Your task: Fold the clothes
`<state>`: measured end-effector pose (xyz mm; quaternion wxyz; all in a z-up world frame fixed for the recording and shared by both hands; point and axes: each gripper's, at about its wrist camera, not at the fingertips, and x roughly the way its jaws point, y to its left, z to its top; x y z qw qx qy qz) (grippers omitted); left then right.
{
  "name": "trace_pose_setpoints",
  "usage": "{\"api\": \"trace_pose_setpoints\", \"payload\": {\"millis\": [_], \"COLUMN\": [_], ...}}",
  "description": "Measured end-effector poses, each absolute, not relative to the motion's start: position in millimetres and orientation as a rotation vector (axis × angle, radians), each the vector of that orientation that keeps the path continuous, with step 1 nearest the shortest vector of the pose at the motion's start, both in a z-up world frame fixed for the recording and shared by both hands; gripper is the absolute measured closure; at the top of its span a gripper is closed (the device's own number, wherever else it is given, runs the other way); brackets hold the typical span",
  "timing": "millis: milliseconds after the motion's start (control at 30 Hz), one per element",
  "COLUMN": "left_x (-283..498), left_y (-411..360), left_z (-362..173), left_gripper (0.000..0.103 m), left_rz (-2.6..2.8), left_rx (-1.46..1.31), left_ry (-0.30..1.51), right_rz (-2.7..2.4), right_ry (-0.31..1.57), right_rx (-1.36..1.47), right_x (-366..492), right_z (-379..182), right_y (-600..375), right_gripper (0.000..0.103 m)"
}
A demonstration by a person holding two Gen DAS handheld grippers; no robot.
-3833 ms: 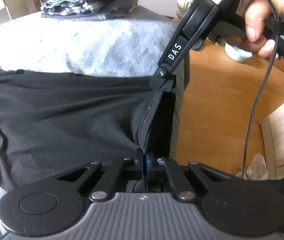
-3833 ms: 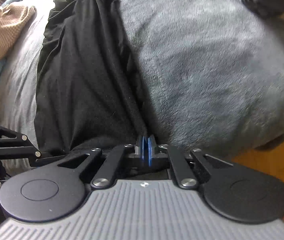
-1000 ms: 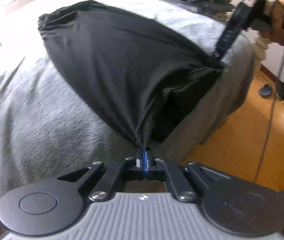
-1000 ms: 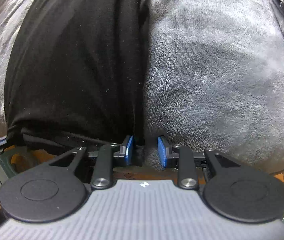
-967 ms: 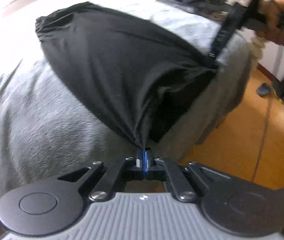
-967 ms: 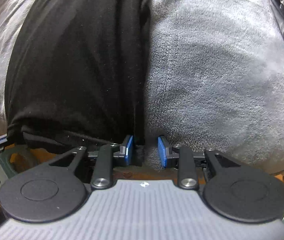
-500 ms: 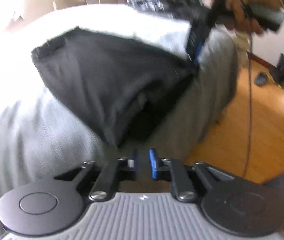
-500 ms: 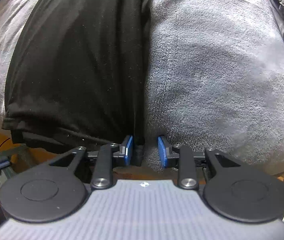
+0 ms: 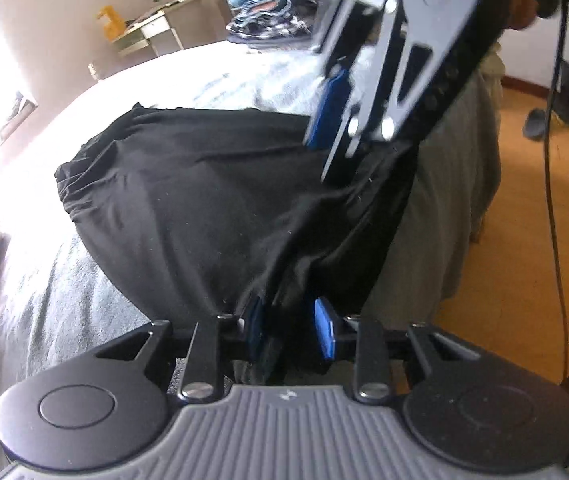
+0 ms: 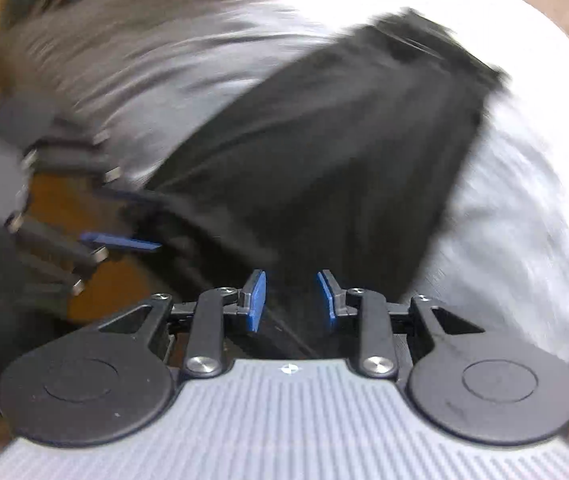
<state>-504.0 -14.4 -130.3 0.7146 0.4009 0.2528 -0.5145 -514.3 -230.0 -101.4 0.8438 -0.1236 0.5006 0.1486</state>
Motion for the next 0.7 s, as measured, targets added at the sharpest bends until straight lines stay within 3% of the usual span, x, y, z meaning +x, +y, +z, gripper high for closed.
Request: {"api": "trace_pose_setpoints", "payload": {"millis": [133,233,333,667,700], "left_x": [-507,-503,-498,-489,-490], "left_y": [-15,-14,-10,-1,-1], "left_z": [-135,-131,-121,-100,-100], "left_gripper": [0.075,0.094,0.1,0.101,0.101], "left_rz": [-1.146,-1.132,-1.123,-1.14,-1.144], "left_rx": [0.92,0.883,0.821,0.687,0.692], "left_ry": [0.55,0.576,0.607,0.668,0.668], "right_rz": [0.455,0.522,0.563,0.607,0.597], "right_ry": [1.033,1.018,1.0,0.962,0.961], "right_rx": [-0.411,-0.5,-0.552,-0.6,-0.601], "right_x": [-515,-523,-531,-534,-534], "right_z": [-101,-96,-91,-95,-95], "right_y": [-202,-194,-189,-172,-172], "right_gripper": [0.078,0.078,0.078,0.078,0.084]}}
